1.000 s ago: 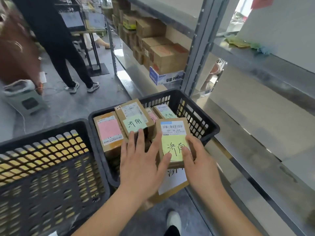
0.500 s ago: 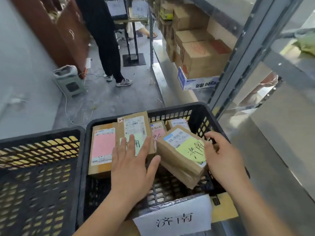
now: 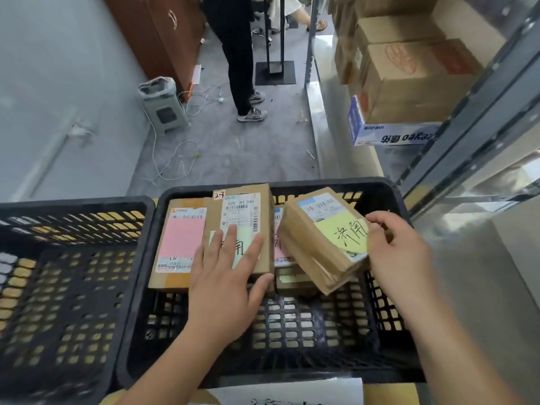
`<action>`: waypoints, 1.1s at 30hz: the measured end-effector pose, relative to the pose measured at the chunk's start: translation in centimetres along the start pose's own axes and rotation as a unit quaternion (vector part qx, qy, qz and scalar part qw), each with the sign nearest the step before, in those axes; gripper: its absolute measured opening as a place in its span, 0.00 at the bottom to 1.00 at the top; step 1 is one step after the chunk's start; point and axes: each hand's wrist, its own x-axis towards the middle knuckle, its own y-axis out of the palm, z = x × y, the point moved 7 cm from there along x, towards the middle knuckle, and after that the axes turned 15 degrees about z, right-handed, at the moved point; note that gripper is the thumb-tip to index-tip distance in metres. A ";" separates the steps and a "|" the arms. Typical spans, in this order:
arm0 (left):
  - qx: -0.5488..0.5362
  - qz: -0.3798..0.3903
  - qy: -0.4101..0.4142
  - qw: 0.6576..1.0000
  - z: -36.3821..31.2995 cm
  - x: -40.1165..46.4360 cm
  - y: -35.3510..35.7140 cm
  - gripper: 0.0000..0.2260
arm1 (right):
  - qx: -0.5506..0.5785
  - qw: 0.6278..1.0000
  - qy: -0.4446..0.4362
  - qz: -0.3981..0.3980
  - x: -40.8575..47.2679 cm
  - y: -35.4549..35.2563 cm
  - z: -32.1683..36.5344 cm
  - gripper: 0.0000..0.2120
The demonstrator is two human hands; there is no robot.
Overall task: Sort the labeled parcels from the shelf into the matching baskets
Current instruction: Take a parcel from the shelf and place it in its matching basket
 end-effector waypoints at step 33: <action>-0.007 -0.007 0.125 0.992 0.3 0.1 -2.0 0.33 | -0.029 0.999 -0.001 0.038 -4.0 6.1 2.9 0.23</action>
